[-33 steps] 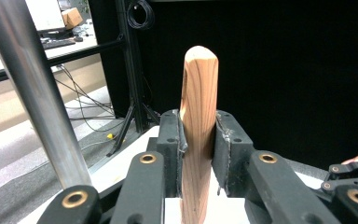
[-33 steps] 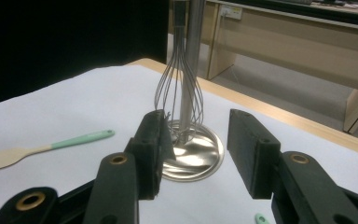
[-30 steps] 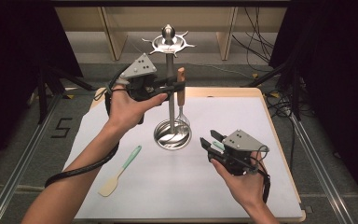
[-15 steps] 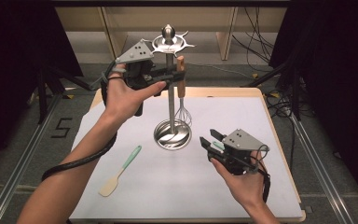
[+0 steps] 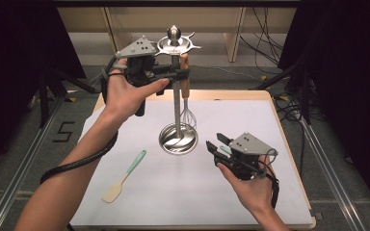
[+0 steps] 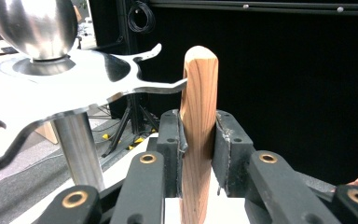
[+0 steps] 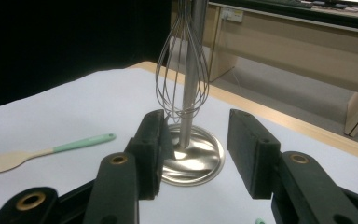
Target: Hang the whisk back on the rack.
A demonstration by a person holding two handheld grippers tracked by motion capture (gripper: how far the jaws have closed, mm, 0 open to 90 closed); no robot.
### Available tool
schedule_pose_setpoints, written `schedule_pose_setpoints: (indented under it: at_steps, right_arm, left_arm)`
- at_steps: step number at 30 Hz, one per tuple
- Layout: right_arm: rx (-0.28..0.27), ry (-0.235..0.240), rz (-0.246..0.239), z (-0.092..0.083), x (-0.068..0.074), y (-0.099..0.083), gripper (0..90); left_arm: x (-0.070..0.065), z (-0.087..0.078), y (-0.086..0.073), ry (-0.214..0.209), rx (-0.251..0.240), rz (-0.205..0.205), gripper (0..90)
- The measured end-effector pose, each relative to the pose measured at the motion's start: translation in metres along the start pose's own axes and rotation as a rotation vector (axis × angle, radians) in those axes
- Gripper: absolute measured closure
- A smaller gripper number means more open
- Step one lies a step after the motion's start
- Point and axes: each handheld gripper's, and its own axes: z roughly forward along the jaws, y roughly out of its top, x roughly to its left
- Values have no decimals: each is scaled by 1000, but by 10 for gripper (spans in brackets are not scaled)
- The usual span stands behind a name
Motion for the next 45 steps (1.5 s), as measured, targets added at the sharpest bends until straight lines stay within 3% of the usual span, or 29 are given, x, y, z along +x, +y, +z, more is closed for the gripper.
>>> schedule_pose_setpoints:
  at_steps: [7,9,12,13,16,25,34,35,36,37,45]
  right_arm:
    - [-4,5,24,1,2,0,573]
    - [1,8,-4,0,0,0,572]
    - [3,10,-1,1,0,0,573]
    - [4,9,-4,0,0,1,572]
    - [0,4,-4,0,0,1,573]
    - [2,3,3,1,1,0,573]
    - [11,8,0,1,0,0,572]
    - [9,2,-10,2,0,-1,572]
    - [27,18,19,1,2,-1,572]
    - [9,3,-9,2,0,-1,572]
    - [8,9,-18,4,1,0,572]
  left_arm:
    - [3,0,2,2,0,-9,733]
    - [5,-1,1,6,1,-15,733]
    - [7,-1,1,1,-1,-24,733]
    - [8,1,1,-24,-11,-24,733]
    - [8,-1,0,-7,-1,-32,733]
    - [9,-4,-1,-14,-10,-43,732]
    - [14,-10,-9,-15,-50,-83,716]
    - [16,-12,-11,0,-52,-89,716]
    - [17,-12,-11,4,-50,-88,718]
    - [18,-13,-12,-1,-52,-95,720]
    - [18,-15,-14,21,-64,-83,683]
